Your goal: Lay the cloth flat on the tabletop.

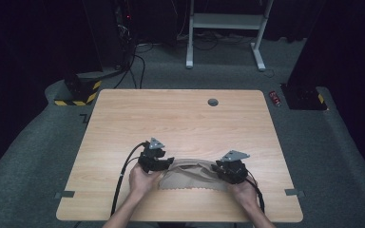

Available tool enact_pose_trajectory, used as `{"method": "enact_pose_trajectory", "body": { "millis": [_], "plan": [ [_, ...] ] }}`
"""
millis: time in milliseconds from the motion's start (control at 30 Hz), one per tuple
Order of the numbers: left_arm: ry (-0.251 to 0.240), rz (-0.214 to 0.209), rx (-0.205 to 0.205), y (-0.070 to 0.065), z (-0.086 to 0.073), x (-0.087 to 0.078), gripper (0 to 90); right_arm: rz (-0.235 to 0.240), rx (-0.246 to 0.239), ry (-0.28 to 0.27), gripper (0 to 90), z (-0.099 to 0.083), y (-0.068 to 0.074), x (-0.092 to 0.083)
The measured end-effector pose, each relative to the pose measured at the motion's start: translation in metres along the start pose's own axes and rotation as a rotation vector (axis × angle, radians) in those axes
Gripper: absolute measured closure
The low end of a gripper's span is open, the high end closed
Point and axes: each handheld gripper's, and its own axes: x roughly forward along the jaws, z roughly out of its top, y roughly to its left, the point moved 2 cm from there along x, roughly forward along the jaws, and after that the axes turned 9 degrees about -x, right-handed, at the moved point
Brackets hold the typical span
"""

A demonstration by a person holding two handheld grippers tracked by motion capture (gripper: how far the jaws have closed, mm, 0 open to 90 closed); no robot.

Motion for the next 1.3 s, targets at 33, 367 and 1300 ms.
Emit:
{"method": "enact_pose_trajectory", "body": {
  "millis": [33,367,1300],
  "plan": [
    [0.009,0.004,0.009,-0.002,-0.003,0.002,50.9,0.003,-0.015,0.005,69.4,-0.001,0.004,0.001],
    [0.043,0.052,0.043,0.000,-0.031,-0.005,50.9,-0.002,-0.061,0.028,65.4,-0.015,0.017,-0.003],
    [0.009,-0.043,0.083,-0.002,-0.019,-0.013,89.6,0.051,-0.037,0.031,89.9,-0.012,0.003,-0.012]
  ]
}}
